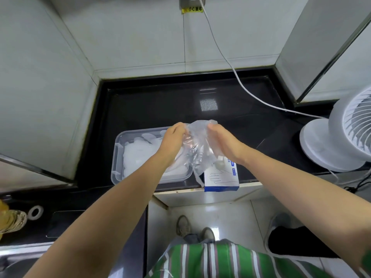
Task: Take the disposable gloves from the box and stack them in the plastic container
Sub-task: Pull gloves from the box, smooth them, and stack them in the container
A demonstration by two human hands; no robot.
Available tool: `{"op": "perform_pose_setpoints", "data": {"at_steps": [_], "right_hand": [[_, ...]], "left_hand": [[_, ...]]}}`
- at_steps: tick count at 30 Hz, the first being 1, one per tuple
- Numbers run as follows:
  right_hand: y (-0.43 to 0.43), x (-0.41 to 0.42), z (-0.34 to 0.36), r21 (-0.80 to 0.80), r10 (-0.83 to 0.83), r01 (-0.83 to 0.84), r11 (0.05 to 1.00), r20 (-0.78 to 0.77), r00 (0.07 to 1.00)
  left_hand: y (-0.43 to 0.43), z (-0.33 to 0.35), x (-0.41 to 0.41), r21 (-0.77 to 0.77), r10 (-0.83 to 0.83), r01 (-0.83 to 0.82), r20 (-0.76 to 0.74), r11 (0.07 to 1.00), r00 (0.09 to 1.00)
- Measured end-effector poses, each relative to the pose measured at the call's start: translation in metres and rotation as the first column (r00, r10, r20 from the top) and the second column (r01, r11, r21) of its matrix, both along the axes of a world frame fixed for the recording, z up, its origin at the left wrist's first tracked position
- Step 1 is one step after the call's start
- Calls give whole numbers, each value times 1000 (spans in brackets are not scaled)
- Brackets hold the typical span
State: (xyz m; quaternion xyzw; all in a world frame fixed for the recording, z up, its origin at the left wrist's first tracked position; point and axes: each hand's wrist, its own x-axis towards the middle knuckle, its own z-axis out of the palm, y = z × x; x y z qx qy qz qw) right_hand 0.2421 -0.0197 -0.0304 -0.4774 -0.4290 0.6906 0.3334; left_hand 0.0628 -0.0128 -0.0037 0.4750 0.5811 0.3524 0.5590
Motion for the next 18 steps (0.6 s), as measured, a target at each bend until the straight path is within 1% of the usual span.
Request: {"op": "perform_pose_setpoints", "data": {"at_steps": [1, 3, 5, 8, 9, 11, 12, 13, 14, 15, 16, 17, 18], "right_hand": [[-1, -5, 3, -11, 39, -39, 999, -21, 999], [-2, -14, 9, 7, 47, -48, 999, 11, 999], [0, -23, 11, 74, -21, 16, 997, 68, 997], [2, -39, 11, 117, -153, 138, 984, 129, 980], [4, -45, 11, 132, -194, 174, 976, 161, 968], [8, -59, 6, 136, -238, 216, 967, 178, 955], [10, -67, 5, 141, -241, 218, 966, 175, 955], [11, -72, 2, 153, -235, 210, 966, 173, 956], [13, -78, -1, 170, -232, 203, 964, 179, 956], [13, -86, -2, 188, -230, 193, 963, 201, 952], [13, -91, -2, 209, -240, 194, 958, 224, 945], [13, -97, -3, 231, -260, 204, 951, 248, 933], [13, -100, -4, 253, -286, 219, 942, 267, 920]], "left_hand": [[-1, 0, -5, 8, -4, 4, -5, 1000, 1000], [-2, -3, -17, 34, -2, 3, -29, 999, 1000], [-2, -5, -30, 45, 29, -25, -76, 999, 997], [2, -8, -50, 63, 191, -183, -162, 981, 968], [4, -9, -56, 27, 238, -237, -187, 971, 953], [7, -10, -70, -187, 248, -288, -211, 939, 946], [5, -11, -78, -301, 219, -260, -163, 918, 962], [3, -11, -81, -384, 179, -200, -91, 902, 980], [1, -12, -84, -420, 139, -150, -57, 895, 989], [-1, -13, -87, -415, 98, -130, -97, 900, 990], [-1, -13, -88, -397, 96, -152, -158, 905, 983], [0, -17, -91, -345, 155, -210, -178, 915, 972], [1, -21, -94, -278, 233, -261, -130, 925, 964]]}}
